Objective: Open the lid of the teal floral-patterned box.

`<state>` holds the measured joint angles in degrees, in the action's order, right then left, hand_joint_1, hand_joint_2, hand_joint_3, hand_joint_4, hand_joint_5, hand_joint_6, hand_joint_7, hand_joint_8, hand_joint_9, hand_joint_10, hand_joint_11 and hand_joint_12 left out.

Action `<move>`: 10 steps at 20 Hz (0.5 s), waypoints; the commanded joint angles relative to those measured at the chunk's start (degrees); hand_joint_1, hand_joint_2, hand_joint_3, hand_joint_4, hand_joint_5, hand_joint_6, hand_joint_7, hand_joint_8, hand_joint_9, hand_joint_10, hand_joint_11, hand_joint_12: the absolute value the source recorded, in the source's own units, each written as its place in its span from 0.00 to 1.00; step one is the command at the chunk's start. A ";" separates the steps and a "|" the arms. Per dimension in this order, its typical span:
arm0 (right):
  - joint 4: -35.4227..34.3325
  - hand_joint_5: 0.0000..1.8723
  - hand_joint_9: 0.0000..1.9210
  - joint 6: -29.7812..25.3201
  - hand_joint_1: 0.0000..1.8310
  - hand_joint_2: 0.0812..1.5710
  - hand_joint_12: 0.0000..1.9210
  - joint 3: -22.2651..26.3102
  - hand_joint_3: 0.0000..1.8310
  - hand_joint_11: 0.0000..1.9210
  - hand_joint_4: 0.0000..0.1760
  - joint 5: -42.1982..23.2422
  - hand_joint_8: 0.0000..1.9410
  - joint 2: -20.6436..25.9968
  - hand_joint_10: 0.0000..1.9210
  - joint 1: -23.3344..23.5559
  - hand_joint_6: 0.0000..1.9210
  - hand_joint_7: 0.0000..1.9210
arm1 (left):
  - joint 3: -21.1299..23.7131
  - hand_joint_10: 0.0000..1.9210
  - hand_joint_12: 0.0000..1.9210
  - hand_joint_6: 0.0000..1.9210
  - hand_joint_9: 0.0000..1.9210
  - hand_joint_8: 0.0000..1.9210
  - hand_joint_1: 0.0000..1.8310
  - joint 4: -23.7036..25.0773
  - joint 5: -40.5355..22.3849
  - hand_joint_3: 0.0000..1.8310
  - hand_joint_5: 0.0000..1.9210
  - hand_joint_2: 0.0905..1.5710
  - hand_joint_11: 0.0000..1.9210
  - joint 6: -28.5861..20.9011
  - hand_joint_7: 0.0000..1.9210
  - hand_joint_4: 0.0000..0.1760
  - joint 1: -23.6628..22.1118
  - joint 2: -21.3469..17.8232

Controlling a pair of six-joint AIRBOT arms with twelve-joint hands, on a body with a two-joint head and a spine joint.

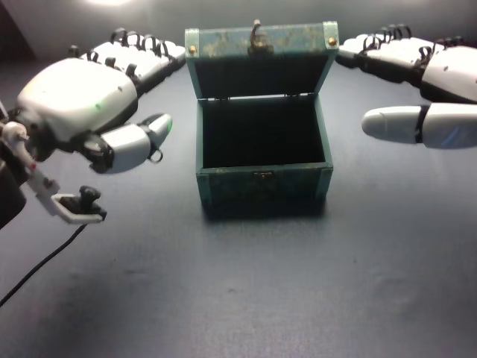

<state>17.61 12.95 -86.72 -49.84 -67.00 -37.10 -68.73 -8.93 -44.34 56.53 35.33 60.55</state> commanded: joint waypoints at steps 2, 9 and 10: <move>-1.12 0.06 0.02 -0.51 0.00 0.82 0.01 -1.15 0.01 0.01 0.00 -6.39 0.01 -1.45 0.01 2.13 0.01 0.03 | -0.93 0.00 0.03 0.00 0.04 0.00 0.07 1.08 -5.96 0.16 0.05 1.00 0.04 -0.02 0.04 0.00 -1.53 1.25; -1.12 0.06 0.03 -0.51 0.00 0.82 0.01 -6.62 0.00 0.03 0.00 0.03 0.01 -4.16 0.01 5.73 0.01 0.04 | -5.22 0.00 0.04 0.00 0.03 0.00 0.22 -3.16 -2.41 0.16 0.06 1.00 0.02 3.61 0.04 0.00 -4.75 3.12; -1.24 0.06 0.03 -0.51 0.00 0.82 0.01 -7.19 0.00 0.03 0.00 0.81 0.00 -4.20 0.00 6.08 0.00 0.04 | -5.72 0.00 0.05 0.00 0.03 0.00 0.24 -3.52 -1.97 0.15 0.06 1.00 0.02 3.76 0.04 0.00 -4.90 3.14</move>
<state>18.52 12.82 -93.89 -43.42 -71.29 -31.75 -74.48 -12.75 -39.75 60.25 30.98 63.75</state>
